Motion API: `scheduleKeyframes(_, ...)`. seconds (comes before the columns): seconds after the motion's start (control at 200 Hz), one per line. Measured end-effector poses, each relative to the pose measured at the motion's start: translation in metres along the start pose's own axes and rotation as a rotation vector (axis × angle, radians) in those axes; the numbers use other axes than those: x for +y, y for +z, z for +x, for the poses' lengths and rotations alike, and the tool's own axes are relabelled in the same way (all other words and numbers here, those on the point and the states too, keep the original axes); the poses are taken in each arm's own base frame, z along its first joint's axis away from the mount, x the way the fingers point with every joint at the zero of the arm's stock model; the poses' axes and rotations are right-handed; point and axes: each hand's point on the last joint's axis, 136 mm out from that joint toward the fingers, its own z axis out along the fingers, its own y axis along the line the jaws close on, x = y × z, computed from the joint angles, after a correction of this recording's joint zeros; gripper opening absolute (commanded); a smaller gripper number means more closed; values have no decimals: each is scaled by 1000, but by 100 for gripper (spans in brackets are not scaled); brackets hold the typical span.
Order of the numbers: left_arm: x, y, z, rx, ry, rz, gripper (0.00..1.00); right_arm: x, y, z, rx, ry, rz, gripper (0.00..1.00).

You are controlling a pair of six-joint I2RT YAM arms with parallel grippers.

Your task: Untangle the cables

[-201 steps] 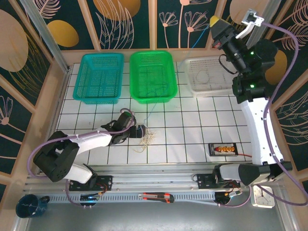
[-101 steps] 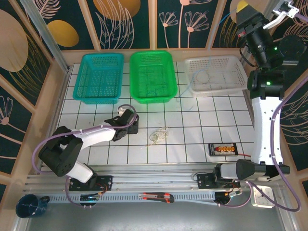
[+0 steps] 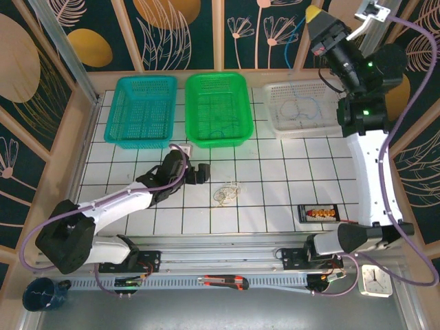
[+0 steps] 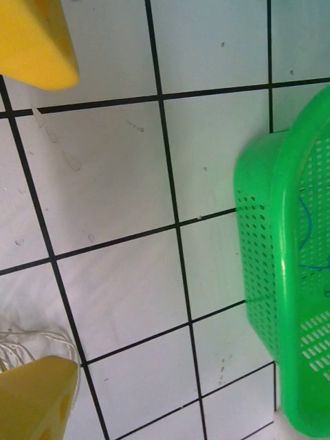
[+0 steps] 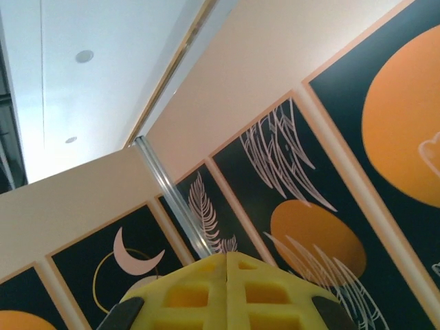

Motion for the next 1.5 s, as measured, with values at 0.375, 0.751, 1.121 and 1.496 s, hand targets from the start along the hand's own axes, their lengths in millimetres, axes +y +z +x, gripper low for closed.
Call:
scheduleKeyframes(0.375, 16, -42, -33, -187, -173, -49, 99, -19, 47, 31, 38, 22, -31, 0)
scheduleKeyframes(0.751, 29, -60, -39, -261, -250, -72, 99, -71, 112, 82, 67, 52, -59, 0)
scheduleKeyframes(1.121, 30, -39, -27, -205, -232, -102, 99, -132, 145, 135, 120, 98, -16, 0)
scheduleKeyframes(1.496, 28, -33, -27, -202, -230, -96, 99, -141, 147, 156, 142, 114, -12, 0)
